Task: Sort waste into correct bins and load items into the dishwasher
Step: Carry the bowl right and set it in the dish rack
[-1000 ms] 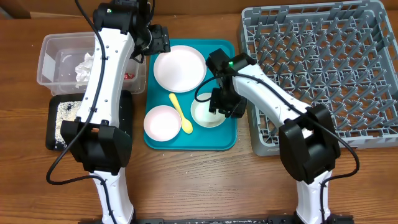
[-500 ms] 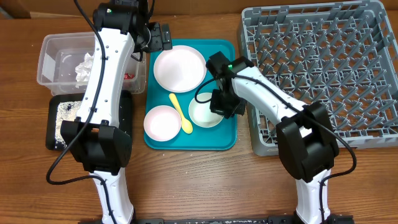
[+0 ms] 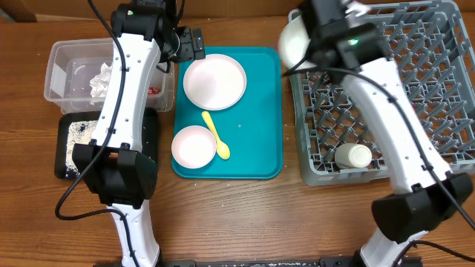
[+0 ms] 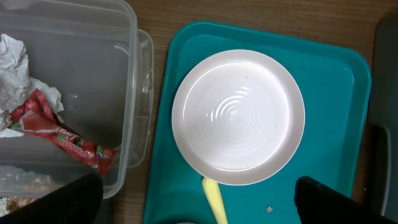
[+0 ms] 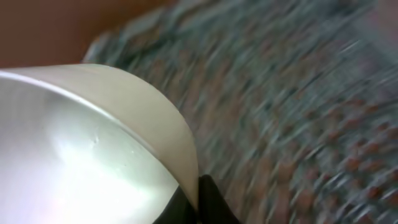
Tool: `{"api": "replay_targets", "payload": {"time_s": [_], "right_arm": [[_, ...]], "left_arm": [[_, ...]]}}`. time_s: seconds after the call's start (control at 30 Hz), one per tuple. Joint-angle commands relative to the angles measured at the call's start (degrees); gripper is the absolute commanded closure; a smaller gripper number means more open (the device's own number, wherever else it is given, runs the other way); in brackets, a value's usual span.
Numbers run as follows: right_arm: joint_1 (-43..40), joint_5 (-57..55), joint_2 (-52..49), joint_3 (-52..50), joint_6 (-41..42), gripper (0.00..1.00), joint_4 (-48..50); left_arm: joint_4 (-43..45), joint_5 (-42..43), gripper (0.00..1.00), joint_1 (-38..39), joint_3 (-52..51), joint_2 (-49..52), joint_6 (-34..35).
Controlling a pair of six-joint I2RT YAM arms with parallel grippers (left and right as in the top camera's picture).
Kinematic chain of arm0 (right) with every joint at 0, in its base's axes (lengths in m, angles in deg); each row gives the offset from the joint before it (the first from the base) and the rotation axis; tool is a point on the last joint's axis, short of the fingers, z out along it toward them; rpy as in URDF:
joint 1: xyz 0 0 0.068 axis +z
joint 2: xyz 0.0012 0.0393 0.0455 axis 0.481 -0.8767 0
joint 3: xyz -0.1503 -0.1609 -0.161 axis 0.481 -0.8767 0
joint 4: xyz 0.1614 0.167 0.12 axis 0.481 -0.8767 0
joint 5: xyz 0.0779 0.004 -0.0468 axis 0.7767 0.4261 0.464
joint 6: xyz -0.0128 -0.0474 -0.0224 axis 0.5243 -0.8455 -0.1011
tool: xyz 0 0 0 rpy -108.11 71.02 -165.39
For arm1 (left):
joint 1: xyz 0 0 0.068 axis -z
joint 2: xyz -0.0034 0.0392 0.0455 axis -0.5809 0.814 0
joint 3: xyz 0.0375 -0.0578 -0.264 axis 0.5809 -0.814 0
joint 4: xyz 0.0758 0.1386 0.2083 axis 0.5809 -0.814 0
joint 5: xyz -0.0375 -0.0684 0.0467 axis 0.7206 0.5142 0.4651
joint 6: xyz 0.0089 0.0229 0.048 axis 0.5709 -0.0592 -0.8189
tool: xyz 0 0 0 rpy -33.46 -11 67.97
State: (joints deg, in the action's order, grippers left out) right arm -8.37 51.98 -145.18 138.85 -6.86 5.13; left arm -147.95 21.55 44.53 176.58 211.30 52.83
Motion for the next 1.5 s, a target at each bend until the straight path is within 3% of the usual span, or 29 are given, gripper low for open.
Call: {"api": "replay_targets", "payload": {"time_s": [0.0,0.17,0.37,0.5,1.4,1.47], "right_arm": [[-3.1,-27.8,-4.0,-1.4,2.7,0.96,6.6],[-4.0,-34.0,-9.6,-1.5,0.0,0.96,16.0],[-3.8,-37.4,-15.2,-1.5,-11.8,0.96,23.5],[-3.7,-36.9,-16.8,-1.6,-15.0,0.96,23.0],[0.0,-27.9,-24.3,-1.6,-14.5,0.96,12.7],[0.7,-26.0,-24.3,-1.6,-14.6,0.92,11.9]], "left_arm": [[0.2,-0.9,0.00,0.2,0.3,-0.1,0.3],[0.2,-0.9,0.00,0.2,0.3,-0.1,0.3],[0.2,-0.9,0.00,0.2,0.3,-0.1,0.3],[0.2,-0.9,0.00,0.2,0.3,-0.1,0.3],[0.2,-0.9,0.00,0.2,0.3,-0.1,0.3],[0.2,-0.9,0.00,0.2,0.3,-0.1,0.3]]}}
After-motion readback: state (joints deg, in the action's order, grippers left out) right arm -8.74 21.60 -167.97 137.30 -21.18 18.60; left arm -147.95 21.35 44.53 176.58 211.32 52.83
